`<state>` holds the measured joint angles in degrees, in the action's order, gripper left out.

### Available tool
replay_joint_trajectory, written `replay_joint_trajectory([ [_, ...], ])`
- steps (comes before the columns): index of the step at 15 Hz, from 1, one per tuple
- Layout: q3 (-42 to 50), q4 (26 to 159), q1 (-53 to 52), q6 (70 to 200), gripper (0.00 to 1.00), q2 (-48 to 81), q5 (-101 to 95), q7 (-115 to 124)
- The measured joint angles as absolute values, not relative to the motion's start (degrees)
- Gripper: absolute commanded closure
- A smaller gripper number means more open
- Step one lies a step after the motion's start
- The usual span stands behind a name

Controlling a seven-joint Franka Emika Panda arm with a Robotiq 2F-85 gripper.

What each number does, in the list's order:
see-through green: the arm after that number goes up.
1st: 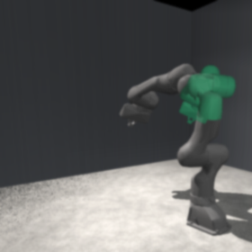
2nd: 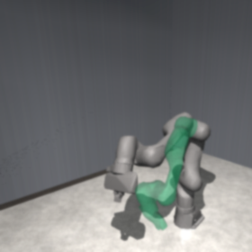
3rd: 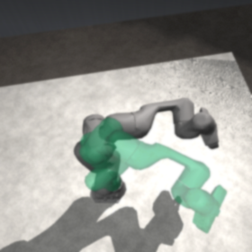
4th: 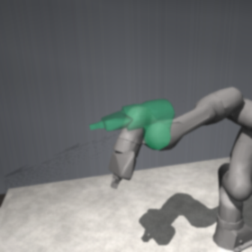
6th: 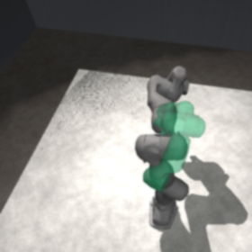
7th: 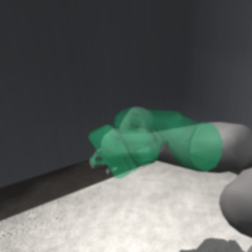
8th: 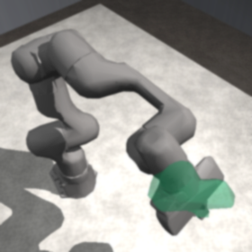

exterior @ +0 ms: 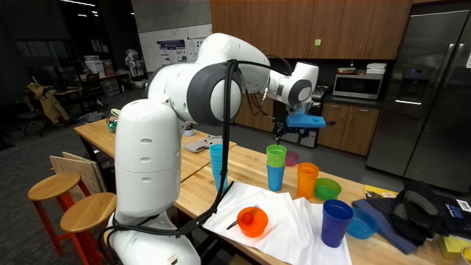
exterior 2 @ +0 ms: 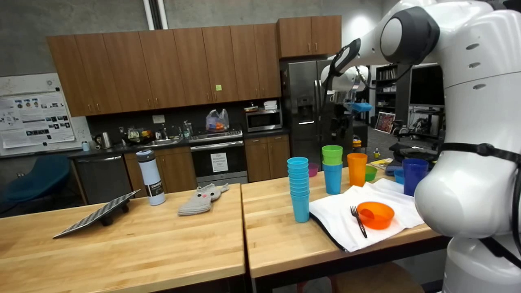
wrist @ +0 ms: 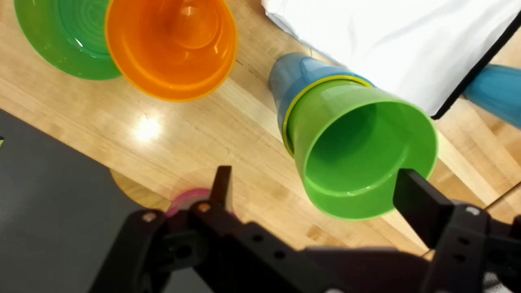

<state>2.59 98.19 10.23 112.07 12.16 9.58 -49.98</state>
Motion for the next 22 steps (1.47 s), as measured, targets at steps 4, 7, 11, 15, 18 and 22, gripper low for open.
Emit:
replay_joint_trajectory([
  [4,2.5,96.5,9.2,109.5,0.00,12.9,6.8,-50.9],
  [7,2.5,95.9,8.8,109.5,0.00,13.9,3.2,-50.1],
  [11,2.5,95.7,8.4,109.7,0.00,16.5,-1.0,-48.7],
  [15,2.5,94.6,8.3,109.8,0.00,18.9,-2.3,-48.3],
  [18,2.3,93.3,7.8,109.8,0.32,20.1,-3.2,-48.1],
  [22,1.9,91.6,6.9,110.3,0.64,21.0,-4.9,-47.7],
])
